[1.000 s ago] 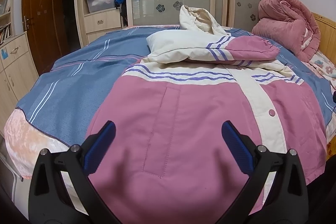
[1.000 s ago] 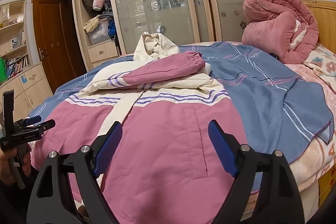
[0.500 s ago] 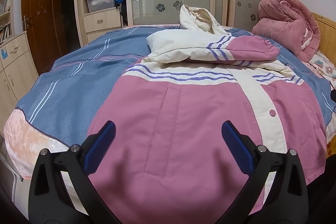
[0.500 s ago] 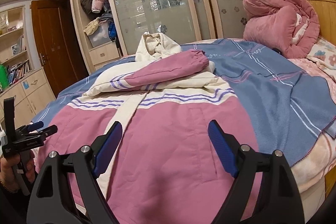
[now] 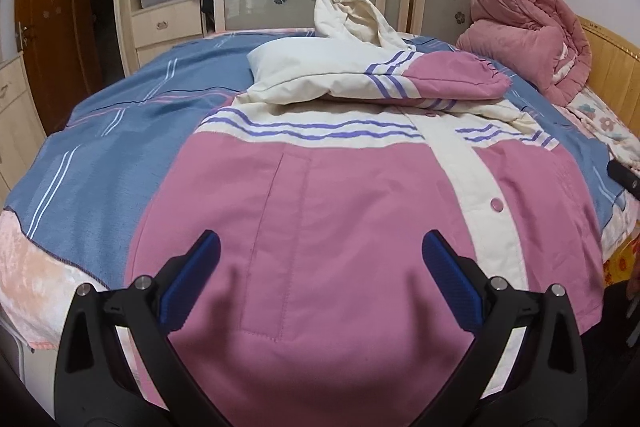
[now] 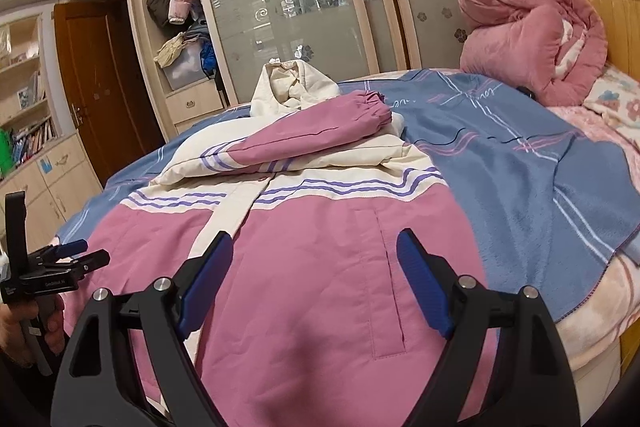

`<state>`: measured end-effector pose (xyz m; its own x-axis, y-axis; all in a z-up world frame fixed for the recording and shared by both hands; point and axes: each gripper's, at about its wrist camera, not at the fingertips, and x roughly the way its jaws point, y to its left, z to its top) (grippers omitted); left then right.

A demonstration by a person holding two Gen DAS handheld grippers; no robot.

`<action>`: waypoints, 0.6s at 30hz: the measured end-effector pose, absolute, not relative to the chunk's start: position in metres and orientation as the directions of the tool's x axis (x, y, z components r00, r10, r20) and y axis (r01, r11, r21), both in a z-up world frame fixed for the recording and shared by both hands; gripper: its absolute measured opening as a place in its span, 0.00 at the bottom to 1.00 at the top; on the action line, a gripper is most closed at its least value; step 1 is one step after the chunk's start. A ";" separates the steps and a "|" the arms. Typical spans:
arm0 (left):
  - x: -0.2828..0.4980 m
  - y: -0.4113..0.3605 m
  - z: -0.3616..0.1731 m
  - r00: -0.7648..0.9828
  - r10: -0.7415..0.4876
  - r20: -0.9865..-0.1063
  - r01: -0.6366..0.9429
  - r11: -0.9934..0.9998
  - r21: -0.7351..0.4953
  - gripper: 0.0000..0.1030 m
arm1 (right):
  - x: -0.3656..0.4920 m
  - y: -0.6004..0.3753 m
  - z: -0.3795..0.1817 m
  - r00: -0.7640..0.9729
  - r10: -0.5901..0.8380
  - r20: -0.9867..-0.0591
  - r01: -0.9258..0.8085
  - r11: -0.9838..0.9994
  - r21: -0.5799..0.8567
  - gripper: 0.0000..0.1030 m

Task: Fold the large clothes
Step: 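Grasp the cream hood with both tools and lift it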

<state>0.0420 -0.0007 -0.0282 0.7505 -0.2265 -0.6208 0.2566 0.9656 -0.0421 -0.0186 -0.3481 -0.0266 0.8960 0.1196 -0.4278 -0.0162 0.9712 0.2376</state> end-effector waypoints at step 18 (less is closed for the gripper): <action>0.322 -0.088 0.120 0.746 -0.192 -0.638 0.287 0.957 0.048 0.98 | 0.014 -0.376 -0.040 0.872 0.166 -0.461 -0.010 0.947 0.322 0.82</action>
<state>0.3219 -0.0884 0.1203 0.7458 -0.1916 -0.6380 0.2865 0.9569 0.0476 0.0138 -0.3762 -0.0404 0.8717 0.1659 -0.4612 -0.0101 0.9469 0.3215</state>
